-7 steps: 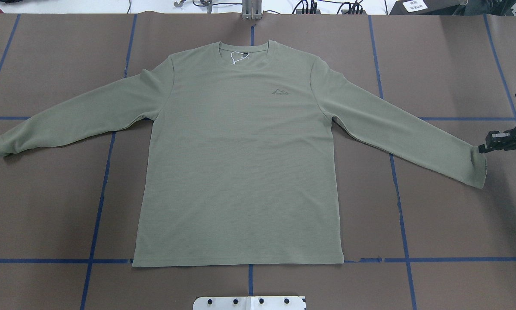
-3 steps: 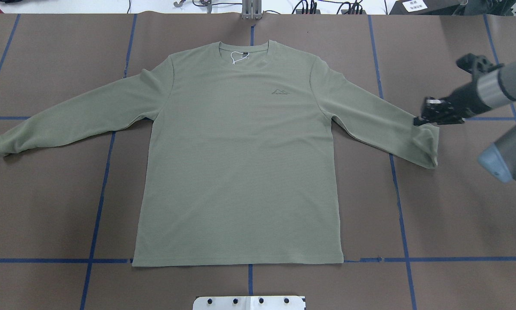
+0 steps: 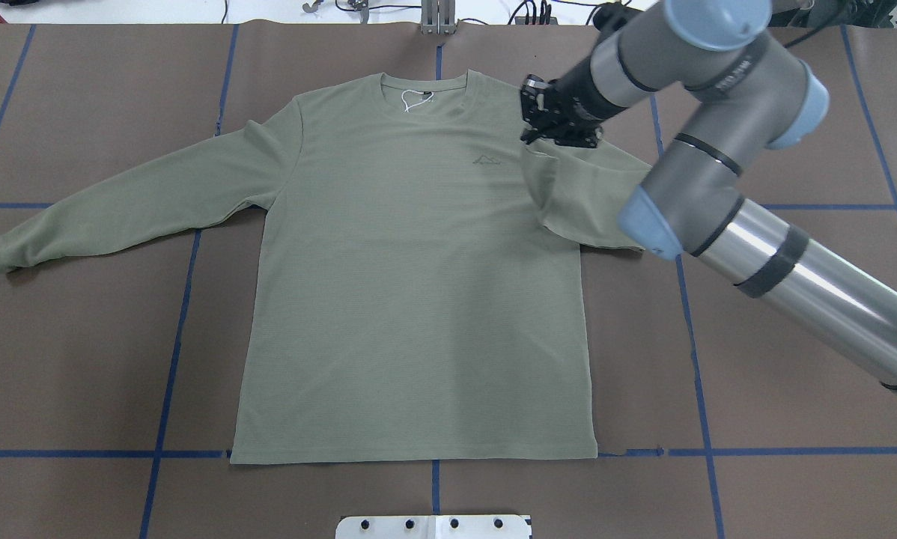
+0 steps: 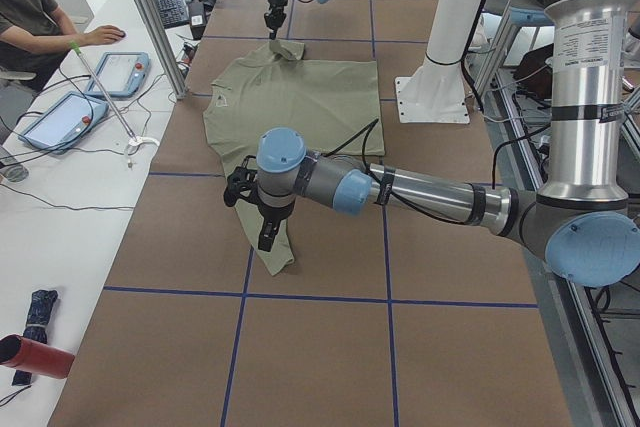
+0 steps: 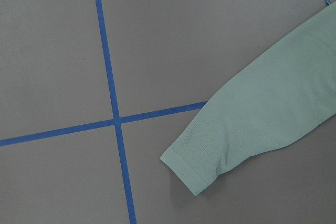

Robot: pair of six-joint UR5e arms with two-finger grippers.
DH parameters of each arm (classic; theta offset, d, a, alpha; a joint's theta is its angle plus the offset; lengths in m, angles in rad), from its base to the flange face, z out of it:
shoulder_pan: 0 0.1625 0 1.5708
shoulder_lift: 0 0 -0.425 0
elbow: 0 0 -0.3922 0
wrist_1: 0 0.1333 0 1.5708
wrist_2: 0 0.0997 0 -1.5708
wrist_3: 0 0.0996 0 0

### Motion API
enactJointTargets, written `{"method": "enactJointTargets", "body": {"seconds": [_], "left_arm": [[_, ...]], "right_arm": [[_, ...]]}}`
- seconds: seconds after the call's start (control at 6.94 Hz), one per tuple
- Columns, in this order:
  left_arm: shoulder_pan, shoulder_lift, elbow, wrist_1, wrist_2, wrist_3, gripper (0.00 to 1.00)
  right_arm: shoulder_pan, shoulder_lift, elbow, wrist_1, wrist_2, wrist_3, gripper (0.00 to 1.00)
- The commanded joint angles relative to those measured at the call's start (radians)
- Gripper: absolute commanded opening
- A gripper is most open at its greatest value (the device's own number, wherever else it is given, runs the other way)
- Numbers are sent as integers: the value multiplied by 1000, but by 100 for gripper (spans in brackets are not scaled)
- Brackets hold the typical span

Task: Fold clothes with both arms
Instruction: 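Carry the grasped sleeve with the right gripper across the shirt toward the collar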

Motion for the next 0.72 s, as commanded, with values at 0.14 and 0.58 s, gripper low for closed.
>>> {"method": "enactJointTargets", "body": {"seconds": [0.14, 0.58], "left_arm": [[0, 4, -17, 0, -2, 0, 100], [-1, 4, -17, 2, -32, -2, 100]], "right_arm": [[-122, 386, -332, 14, -183, 61, 0], [-245, 525, -542, 168, -318, 52, 0]]}}
